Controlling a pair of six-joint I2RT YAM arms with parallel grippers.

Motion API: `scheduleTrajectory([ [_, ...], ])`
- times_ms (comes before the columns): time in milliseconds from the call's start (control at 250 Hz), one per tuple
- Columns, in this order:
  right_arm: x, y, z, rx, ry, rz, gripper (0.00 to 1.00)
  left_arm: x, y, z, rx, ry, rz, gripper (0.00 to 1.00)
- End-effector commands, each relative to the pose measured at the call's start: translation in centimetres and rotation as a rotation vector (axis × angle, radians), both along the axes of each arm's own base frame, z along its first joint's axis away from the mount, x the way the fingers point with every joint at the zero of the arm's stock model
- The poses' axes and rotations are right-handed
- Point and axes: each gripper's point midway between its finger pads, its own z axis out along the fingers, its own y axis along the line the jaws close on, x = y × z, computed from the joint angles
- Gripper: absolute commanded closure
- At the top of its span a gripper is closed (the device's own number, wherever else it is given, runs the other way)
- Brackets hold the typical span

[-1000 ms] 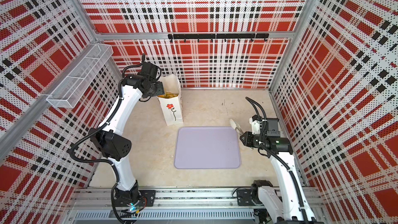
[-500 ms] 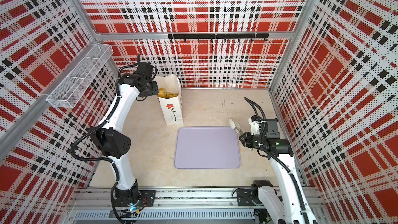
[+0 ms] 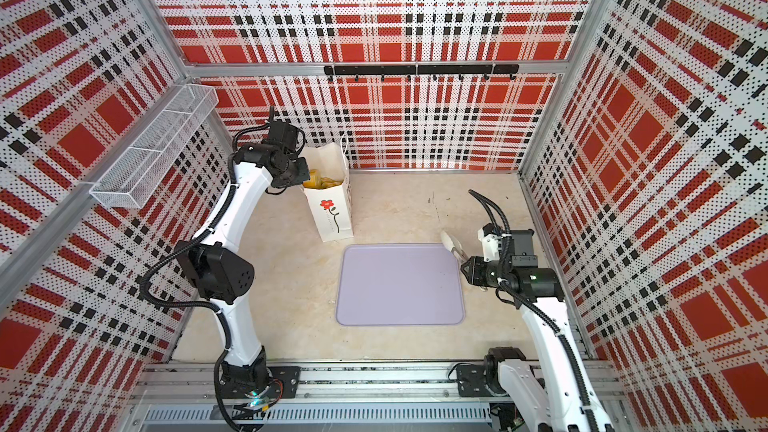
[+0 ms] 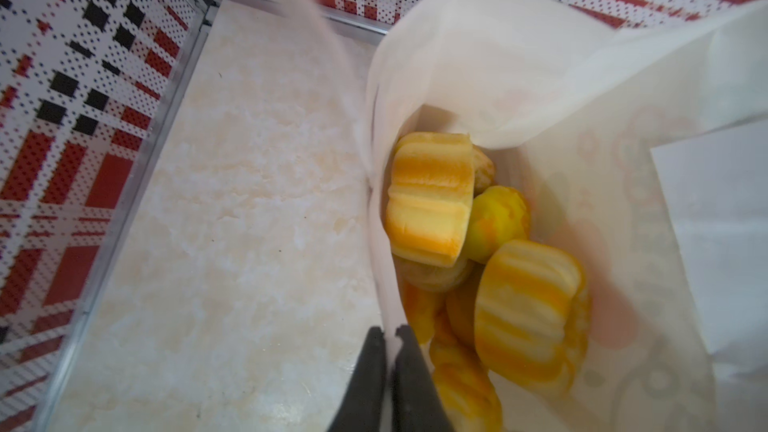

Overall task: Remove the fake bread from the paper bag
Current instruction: 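Lift the tongs with the right gripper while the left gripper reaches the bag's rim, then grip the bag rim with the left gripper and tip the bag over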

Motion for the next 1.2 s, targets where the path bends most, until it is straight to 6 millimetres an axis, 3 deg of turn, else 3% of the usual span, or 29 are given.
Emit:
scheduleTrajectory([
  [0,0.6,0.1,1.0,-0.004,-0.067,0.01,0.66,0.5,0.2,-0.4,0.009,0.0,0.0,0.99],
  [164,0.5,0.3,1.1,-0.006,-0.071,0.016,0.67,0.7,1.6,-0.3,0.052,-0.004,0.017,1.0],
  [336,0.3,0.6,1.5,-0.004,-0.087,0.029,0.67,1.8,4.6,0.9,0.147,-0.056,0.043,1.0],
  [448,0.2,0.7,1.8,-0.002,-0.1,0.033,0.68,2.6,6.9,2.8,0.263,-0.123,0.031,1.0],
  [580,0.0,0.9,1.9,-0.001,-0.108,0.046,0.69,2.9,9.8,6.9,0.397,-0.268,0.073,1.0],
  [728,-0.3,1.6,2.1,-0.007,-0.117,0.071,0.69,2.6,11.1,11.2,0.499,-0.412,0.075,1.0],
  [884,-0.7,2.3,2.0,-0.023,-0.116,0.101,0.69,1.8,12.4,12.4,0.495,-0.442,0.086,1.0],
  [1004,-1.1,2.9,2.0,-0.031,-0.114,0.126,0.69,1.3,11.7,12.1,0.504,-0.447,0.022,1.0],
  [1196,-1.4,3.5,2.7,0.0,-0.097,0.133,0.7,-1.4,6.8,10.8,0.66,-0.544,-0.199,1.0],
])
